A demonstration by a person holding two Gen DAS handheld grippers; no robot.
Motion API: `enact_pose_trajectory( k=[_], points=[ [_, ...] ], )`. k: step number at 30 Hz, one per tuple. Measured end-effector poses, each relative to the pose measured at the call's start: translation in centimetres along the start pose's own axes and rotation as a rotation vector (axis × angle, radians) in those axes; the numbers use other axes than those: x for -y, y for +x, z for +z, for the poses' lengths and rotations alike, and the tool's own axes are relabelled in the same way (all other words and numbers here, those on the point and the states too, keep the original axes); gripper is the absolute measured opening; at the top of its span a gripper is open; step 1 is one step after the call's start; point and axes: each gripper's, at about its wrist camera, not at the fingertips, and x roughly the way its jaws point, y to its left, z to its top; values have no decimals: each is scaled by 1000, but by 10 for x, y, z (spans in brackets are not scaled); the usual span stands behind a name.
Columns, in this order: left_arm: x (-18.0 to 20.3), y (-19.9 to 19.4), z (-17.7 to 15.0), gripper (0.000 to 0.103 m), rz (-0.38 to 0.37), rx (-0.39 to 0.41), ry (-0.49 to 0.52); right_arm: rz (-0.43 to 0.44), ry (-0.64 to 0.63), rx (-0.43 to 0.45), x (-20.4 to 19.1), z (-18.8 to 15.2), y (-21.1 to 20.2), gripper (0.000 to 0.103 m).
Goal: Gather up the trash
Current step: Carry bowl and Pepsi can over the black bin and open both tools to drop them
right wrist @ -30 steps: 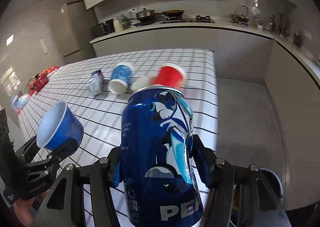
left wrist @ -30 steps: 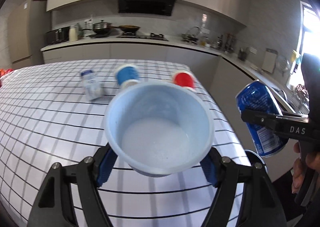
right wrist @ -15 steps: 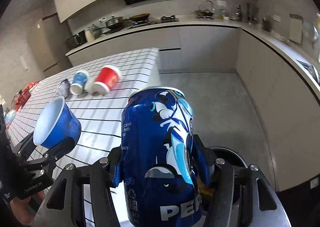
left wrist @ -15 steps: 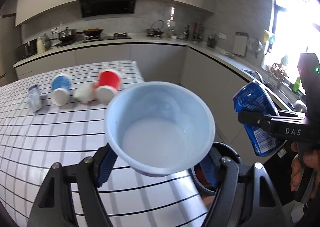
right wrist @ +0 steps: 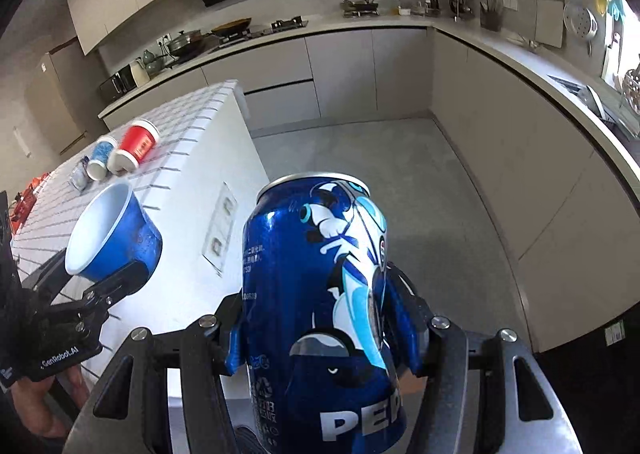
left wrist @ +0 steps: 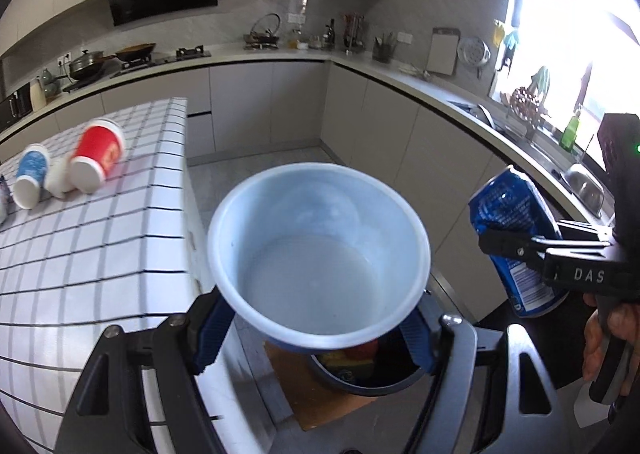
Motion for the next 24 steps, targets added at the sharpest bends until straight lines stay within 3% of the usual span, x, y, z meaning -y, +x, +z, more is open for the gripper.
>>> enact_pose_trajectory(
  k=[8,24],
  points=[
    [34,33,-14,75,7,-65,-10,28,-73,-77,30,-19,30,60],
    [51,94,-49,75,60,-203,-83,127,-269,-247,41,-31,124,60]
  ],
)
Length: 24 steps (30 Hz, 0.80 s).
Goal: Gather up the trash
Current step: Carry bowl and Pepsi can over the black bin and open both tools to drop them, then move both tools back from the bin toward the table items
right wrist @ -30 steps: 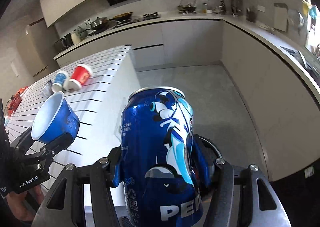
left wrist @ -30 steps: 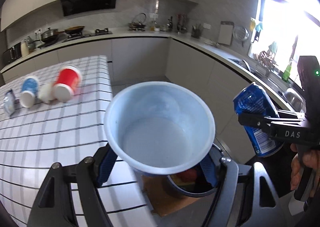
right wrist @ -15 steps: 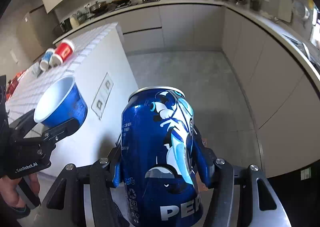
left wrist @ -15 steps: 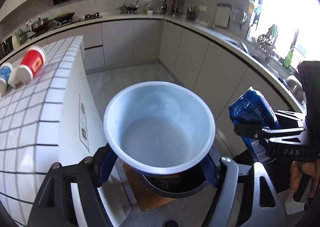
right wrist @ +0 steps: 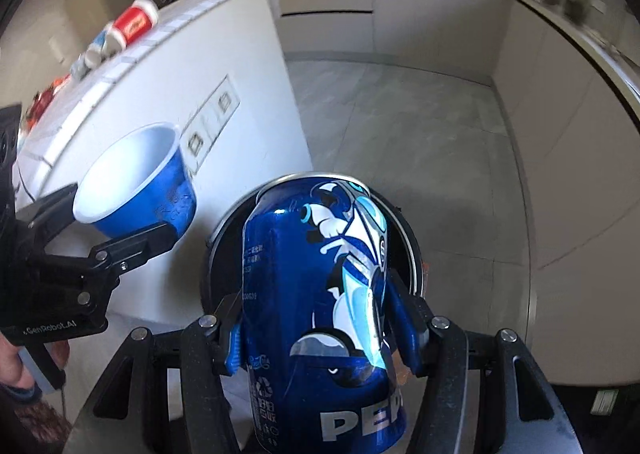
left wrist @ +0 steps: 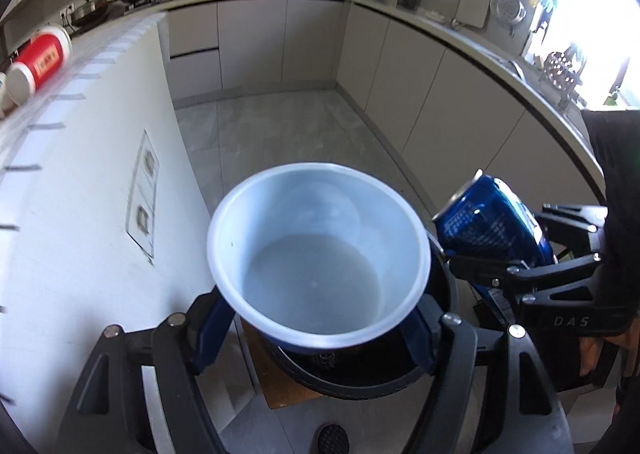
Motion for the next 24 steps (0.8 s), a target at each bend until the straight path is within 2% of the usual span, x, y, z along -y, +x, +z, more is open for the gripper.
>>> enact_pose_trajectory(
  k=[2,3,4,5,6,8,9,12,14,24],
  points=[
    [1,15,-2,76,-55,-41,-9,9,-68,-36,1,0,18,61],
    [0,28,-6,80,-40,-78,-6,27,-113,-52,0,-1,28,61],
    [-3,35,-8,84,-1,-94,-14,-2,-169,-79,-1,-4,43,77],
    [-10,40,-11,91,29,-102,-35,-73,-225,-108,-1,-8,57,99],
    [-16,43,-13,92,28,-107,-57,-100,-259,-125,1,-11,67,103],
    [-20,42,-16,92,44,-96,-64,-96,-252,-121,7,-15,75,103],
    [-18,42,-18,93,29,-87,-54,-96,-243,-115,8,-16,76,103],
    [-15,47,-22,93,36,-112,-60,-95,-212,-109,12,-17,77,103],
    [-15,40,-20,93,46,-87,-84,-77,-176,-101,14,-15,76,103],
    [-13,11,-18,93,109,-45,-79,-136,-156,-73,15,-10,53,103]
  ],
)
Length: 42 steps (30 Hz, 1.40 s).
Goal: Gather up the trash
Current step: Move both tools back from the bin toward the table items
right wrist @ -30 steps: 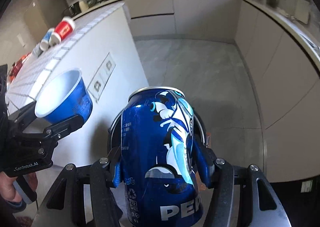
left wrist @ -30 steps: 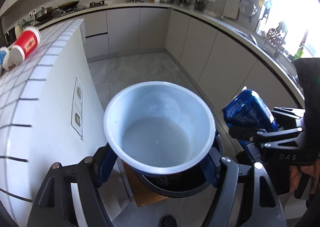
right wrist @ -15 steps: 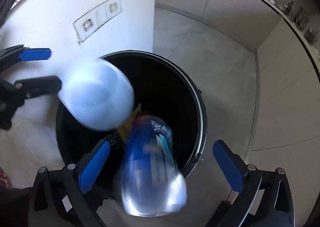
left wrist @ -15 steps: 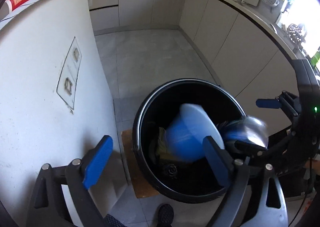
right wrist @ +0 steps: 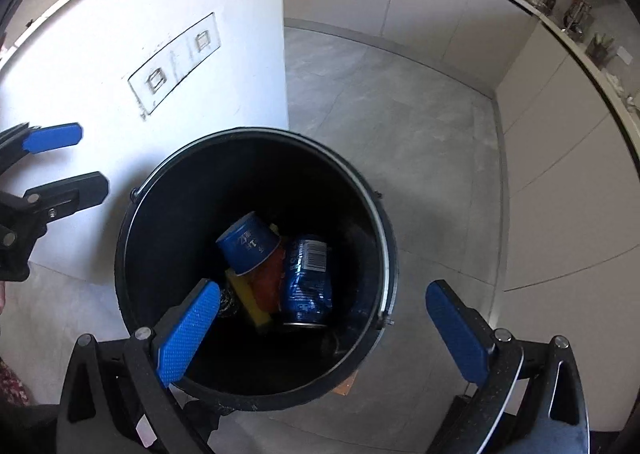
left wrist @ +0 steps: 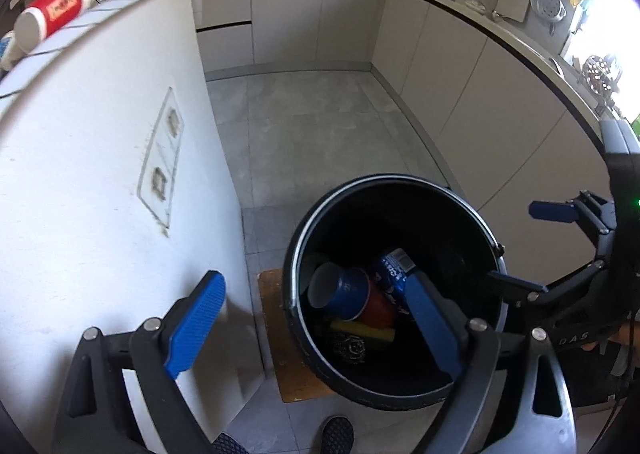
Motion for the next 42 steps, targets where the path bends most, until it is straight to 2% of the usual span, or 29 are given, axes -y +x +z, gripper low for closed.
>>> enact_pose_trajectory(
  k=[3,9,16,24,30,36,42],
  points=[
    [-9,-3,8,93,8,25,-11,-23,28,20,0,4,-12,103],
    [-4,-30,13,93,14,95,-15,-45,65,75,-8,12,-43,103],
    [-5,-69,16,93,20,154,-16,-46,101,152,-19,18,-93,103],
    [-18,-106,16,93,44,225,-41,-27,84,237,-41,26,-135,103],
    [-49,-132,15,93,85,266,-82,-5,67,294,-63,42,-155,103],
    [-90,-157,12,93,145,313,-160,52,41,356,-96,71,-175,103],
    [-133,-177,6,93,241,337,-240,113,14,420,-135,107,-189,103]
  ],
)
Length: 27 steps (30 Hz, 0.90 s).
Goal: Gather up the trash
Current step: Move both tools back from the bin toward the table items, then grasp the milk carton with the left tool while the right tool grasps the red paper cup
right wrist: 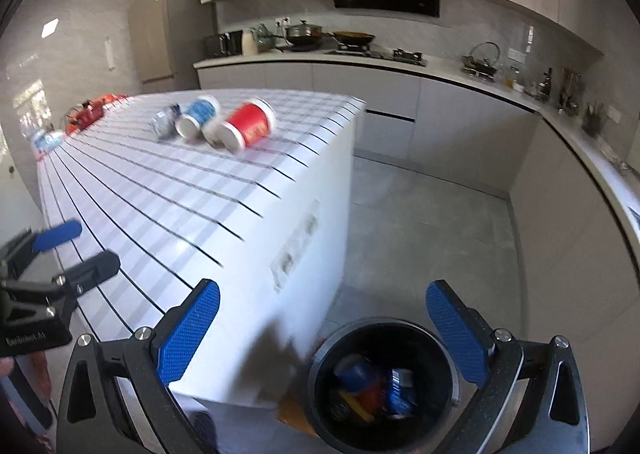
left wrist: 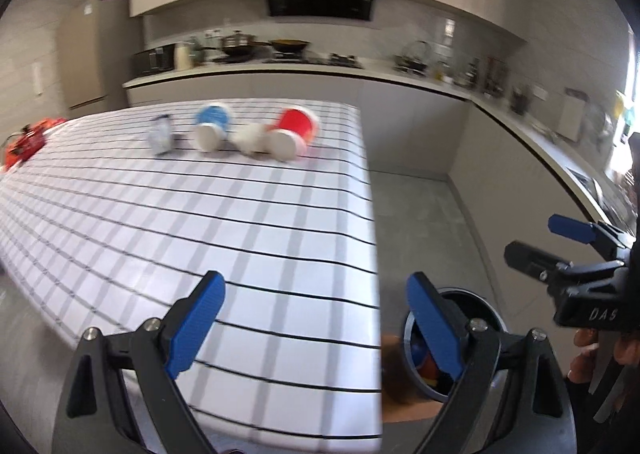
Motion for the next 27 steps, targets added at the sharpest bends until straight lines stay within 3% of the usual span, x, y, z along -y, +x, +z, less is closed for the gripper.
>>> enact_pose_trajectory(
  k=[10,21,27],
  points=[
    [-91,7,18,93,133,32,-102,5,38,22,-50,55,36,103],
    [-159,63,58,93,83,-2,-107,8,61,44,-121,122,101,103],
    [-195,94,76,92,58,-25,-114,-6,110,24,-133,145,138,85]
  ],
)
